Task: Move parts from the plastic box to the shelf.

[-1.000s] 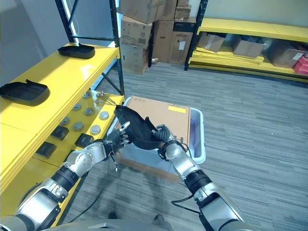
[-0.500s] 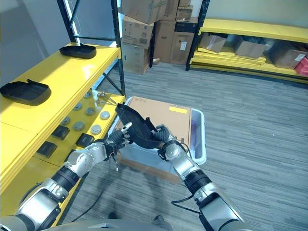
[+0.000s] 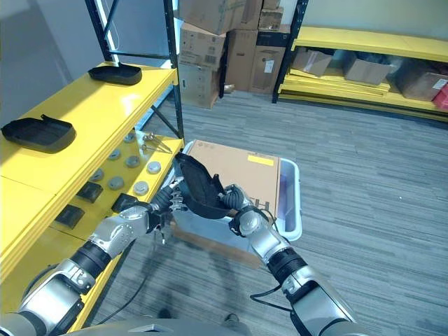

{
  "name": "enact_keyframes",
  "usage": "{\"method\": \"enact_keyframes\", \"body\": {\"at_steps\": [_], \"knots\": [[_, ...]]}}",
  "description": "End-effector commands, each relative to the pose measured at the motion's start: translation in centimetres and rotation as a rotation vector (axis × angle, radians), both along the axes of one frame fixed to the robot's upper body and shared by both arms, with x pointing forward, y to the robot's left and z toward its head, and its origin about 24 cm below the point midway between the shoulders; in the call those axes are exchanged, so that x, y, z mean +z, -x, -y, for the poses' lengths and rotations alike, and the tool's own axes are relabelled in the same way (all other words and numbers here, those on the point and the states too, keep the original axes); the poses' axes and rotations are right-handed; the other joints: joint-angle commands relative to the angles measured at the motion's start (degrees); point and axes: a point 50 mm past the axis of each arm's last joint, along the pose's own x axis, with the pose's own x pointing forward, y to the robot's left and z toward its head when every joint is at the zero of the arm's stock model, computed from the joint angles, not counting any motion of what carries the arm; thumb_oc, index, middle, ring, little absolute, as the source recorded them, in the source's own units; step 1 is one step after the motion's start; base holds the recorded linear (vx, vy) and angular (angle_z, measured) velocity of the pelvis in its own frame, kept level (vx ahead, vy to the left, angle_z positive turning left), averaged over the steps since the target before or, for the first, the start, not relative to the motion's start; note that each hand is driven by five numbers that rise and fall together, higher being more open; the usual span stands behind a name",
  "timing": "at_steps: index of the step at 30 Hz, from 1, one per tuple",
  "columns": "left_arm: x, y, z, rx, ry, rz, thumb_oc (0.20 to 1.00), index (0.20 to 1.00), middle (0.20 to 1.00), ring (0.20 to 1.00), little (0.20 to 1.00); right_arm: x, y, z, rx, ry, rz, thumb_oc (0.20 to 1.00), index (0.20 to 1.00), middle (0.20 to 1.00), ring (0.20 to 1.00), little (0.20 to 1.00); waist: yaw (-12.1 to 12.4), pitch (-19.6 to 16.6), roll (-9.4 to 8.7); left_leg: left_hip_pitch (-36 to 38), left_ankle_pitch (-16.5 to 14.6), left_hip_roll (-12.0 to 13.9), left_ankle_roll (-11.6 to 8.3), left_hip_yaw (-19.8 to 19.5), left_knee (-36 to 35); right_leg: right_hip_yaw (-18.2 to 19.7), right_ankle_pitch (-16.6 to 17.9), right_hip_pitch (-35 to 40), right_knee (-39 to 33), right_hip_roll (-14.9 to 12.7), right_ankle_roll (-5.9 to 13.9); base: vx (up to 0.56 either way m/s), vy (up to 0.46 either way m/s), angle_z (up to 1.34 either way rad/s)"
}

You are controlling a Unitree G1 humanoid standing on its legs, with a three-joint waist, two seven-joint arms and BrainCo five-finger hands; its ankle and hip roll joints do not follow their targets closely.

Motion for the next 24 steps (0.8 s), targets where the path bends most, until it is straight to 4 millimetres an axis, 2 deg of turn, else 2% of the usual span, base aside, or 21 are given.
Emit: {"method": "enact_keyframes", "body": {"at_steps": [1, 5, 6, 7, 12, 17, 24], "knots": [[2.0, -0.6, 3.2, -0.089, 0.046, 0.082, 0.200, 0.200, 0.200, 0.200, 0.200, 4.4, -2.4, -3.8, 0.144, -0.048, 0.177, 0.200, 0.200, 0.200, 0.200, 0.200, 1.46, -1.72, -1.03, -0.87, -1.97, 2.52, -2.58, -2.54, 1.03, 0.67, -2.33, 1.68, 1.21, -4.55, 6.07, 0.00, 0.000, 0.00], [2.0, -0.6, 3.0, -0.087, 0.063, 0.076, 0.200, 0.200, 0.200, 0.200, 0.200, 4.3, -2.5, -3.5, 0.139, -0.038, 0.174, 0.200, 0.200, 0.200, 0.200, 0.200, 1.55, -1.70, -0.93, -0.76, -1.86, 2.55, -2.62, -2.57, 0.90, 0.50, -2.36, 1.76, 1.29, -4.53, 5.99, 0.00, 0.000, 0.00], [2.0, -0.6, 3.1, -0.083, 0.072, 0.071, 0.435, 0.435, 0.435, 0.435, 0.435, 4.3, -2.5, -3.5, 0.137, -0.038, 0.174, 0.200, 0.200, 0.200, 0.200, 0.200, 1.55, -1.71, -0.94, -0.77, -1.87, 2.55, -2.64, -2.61, 0.93, 0.53, -2.36, 1.76, 1.29, -4.51, 5.98, 0.00, 0.000, 0.00], [2.0, -0.6, 3.1, -0.080, 0.080, 0.071, 1.000, 1.000, 1.000, 1.000, 1.000, 4.3, -2.5, -3.5, 0.137, -0.038, 0.174, 0.200, 0.200, 0.200, 0.200, 0.200, 1.51, -1.72, -0.97, -0.79, -1.89, 2.54, -2.64, -2.63, 0.93, 0.57, -2.38, 1.74, 1.29, -4.49, 5.97, 0.00, 0.000, 0.00], [2.9, -0.9, 3.1, -0.041, 0.140, 0.098, 1.000, 1.000, 1.000, 1.000, 1.000, 5.2, -2.9, -3.1, 0.152, 0.045, 0.211, 0.200, 0.200, 0.200, 0.200, 0.200, 1.44, -1.51, -0.94, -0.45, -1.77, 2.64, -2.89, -2.69, 0.71, 0.49, -2.36, 2.01, 1.14, -4.43, 5.96, 0.00, 0.000, 0.00], [4.3, -1.4, 2.7, -0.058, 0.138, 0.143, 1.000, 1.000, 1.000, 1.000, 1.000, 7.4, -4.1, -1.5, 0.141, 0.134, 0.240, 0.200, 0.200, 0.200, 0.200, 0.200, 2.00, -1.24, -0.92, -0.48, -1.60, 2.59, -3.00, -3.30, 0.76, -0.03, -2.24, 2.30, 1.11, -4.53, 5.95, 0.00, 0.001, 0.01], [5.1, -1.7, 1.5, -0.066, 0.116, 0.169, 1.000, 1.000, 1.000, 1.000, 1.000, 8.1, -4.3, 0.5, 0.191, 0.253, 0.236, 0.200, 0.200, 0.200, 0.200, 0.200, 2.07, -1.58, -1.15, -0.45, -1.63, 2.47, -2.87, -3.47, 0.73, -0.21, -2.32, 2.29, 1.33, -4.56, 5.93, 0.01, 0.003, 0.04]]}}
